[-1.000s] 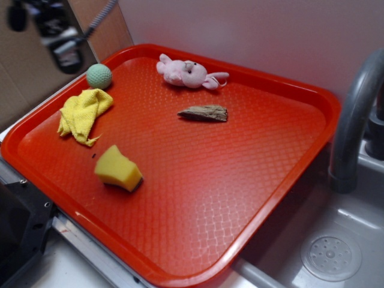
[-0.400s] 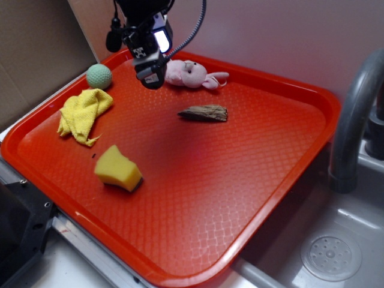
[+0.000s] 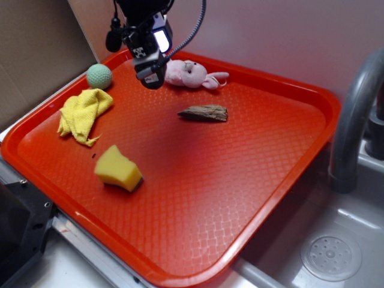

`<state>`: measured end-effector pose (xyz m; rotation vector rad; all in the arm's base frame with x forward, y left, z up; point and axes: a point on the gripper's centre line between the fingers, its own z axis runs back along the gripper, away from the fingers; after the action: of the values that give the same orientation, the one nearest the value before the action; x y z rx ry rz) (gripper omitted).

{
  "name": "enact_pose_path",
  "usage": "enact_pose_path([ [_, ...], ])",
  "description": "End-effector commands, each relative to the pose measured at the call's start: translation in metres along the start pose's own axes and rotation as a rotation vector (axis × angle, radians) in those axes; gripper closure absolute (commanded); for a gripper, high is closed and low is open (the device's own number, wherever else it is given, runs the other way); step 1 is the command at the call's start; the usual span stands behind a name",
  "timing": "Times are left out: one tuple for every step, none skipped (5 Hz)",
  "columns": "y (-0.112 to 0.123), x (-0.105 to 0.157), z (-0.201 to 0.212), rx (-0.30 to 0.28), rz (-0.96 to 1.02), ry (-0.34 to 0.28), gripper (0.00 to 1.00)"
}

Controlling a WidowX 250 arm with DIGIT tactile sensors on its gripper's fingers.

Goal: Grab the wood chip.

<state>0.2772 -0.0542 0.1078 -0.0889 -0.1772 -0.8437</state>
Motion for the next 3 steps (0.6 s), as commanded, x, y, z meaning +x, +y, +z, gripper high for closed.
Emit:
enact_pose_path([
  [-0.017,0.019,-0.089,0.03,-0.125,0.089,0.0],
  [-0.023,0.024,-0.102,0.006,-0.16,0.082,0.0],
  [-0.021,0.027,-0.111,0.057,-0.141,0.1,1.0],
])
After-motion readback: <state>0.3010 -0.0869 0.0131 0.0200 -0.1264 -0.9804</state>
